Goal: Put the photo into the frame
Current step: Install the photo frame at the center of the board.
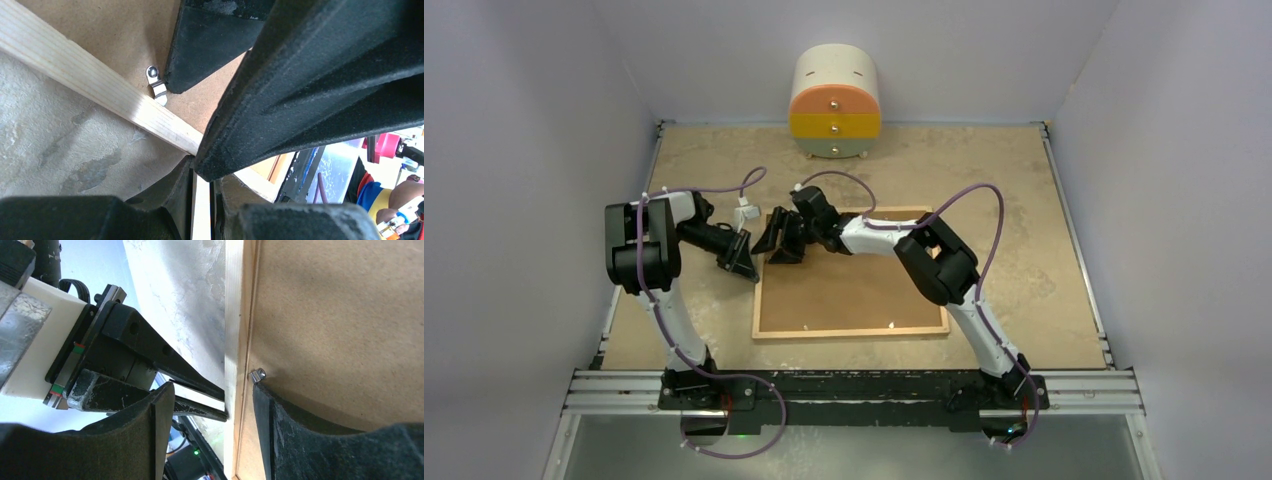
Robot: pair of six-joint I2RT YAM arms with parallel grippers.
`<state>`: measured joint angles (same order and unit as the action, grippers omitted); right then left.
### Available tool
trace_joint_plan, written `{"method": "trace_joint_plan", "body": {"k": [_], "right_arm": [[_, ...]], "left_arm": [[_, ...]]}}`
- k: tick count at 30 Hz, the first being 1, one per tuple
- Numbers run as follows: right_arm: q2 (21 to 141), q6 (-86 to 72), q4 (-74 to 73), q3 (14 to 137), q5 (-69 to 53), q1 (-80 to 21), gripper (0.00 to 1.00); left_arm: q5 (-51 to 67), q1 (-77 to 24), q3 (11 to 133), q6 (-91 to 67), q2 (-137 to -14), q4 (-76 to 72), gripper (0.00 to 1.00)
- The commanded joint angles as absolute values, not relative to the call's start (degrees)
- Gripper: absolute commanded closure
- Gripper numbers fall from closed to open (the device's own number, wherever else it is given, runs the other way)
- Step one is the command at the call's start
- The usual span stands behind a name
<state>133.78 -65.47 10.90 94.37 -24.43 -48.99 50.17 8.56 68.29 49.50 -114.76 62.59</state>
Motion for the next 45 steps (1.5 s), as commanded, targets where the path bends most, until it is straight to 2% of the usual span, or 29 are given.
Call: {"method": "trace_joint_plan", "body": {"k": [1, 7, 16, 45], "right_arm": [[135.36, -69.18, 19.66, 93.70, -18.90, -50.40, 0.39], [133.40, -72.15, 22.86, 90.06, -17.14, -50.96, 0.40], [126.61, -69.86, 20.10, 82.19, -13.75, -51.07, 0.40], [133.89, -73.46, 19.88, 91.79, -13.75, -51.34, 0.44]], "left_arm": [[48.95, 7.47, 68.20, 52.82, -114.96, 57.22, 0.85], [48.61, 7.41, 68.25, 53.00, -115.05, 57.30, 0.85], [48.30, 7.42, 68.36, 53.25, -114.98, 57.37, 0.85], [48.43, 7.38, 68.56, 55.29, -114.49, 59.32, 0.84]]}}
